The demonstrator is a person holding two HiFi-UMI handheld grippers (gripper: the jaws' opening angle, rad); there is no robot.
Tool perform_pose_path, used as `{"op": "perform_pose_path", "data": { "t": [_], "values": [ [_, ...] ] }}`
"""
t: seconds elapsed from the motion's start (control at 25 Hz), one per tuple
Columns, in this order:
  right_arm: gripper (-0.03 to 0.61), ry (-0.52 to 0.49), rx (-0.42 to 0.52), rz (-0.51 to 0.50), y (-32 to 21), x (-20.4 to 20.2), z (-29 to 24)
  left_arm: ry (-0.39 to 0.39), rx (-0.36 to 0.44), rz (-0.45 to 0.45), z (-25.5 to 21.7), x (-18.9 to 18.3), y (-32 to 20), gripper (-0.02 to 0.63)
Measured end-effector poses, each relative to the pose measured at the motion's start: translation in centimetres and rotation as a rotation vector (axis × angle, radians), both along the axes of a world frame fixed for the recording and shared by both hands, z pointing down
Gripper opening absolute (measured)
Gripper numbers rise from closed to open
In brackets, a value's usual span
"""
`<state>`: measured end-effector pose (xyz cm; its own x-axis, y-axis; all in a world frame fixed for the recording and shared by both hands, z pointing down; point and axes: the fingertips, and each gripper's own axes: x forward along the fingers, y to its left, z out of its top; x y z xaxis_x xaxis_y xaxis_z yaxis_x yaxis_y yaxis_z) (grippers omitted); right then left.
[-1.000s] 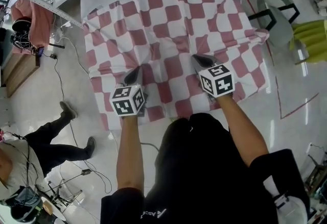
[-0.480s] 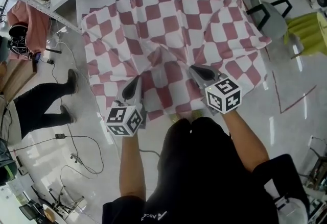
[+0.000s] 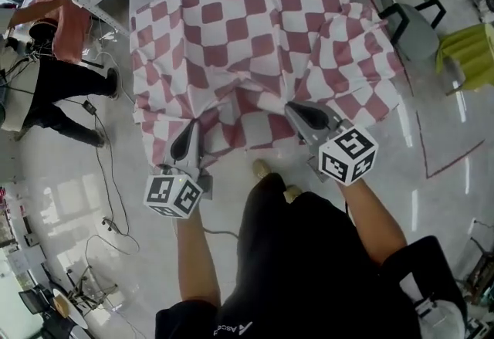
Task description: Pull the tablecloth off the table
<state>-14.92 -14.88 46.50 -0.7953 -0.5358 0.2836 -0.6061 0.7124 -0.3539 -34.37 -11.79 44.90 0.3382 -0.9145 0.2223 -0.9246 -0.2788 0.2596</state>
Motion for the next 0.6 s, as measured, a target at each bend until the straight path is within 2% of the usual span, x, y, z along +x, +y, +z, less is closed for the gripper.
{"op": "perform_pose_path", "data": {
  "t": [0.32,0.44,0.6],
  "values": [
    [0.005,-0.080,0.115,-0.047,12.8,6.7,-1.8,-0.026,0.134,-0.051,-3.0,7.2,14.8,0.008],
    [0.005,-0.088,0.138,-0.043,15.9,6.8,-5.0,0.009,0.153,-0.075,-6.1,7.0,18.5,0.008],
    [0.005,-0.115,0.166,-0.024,17.2,6.3,-9.2,0.075,0.198,-0.114,-10.1,5.3,20.3,0.009]
  ]
}}
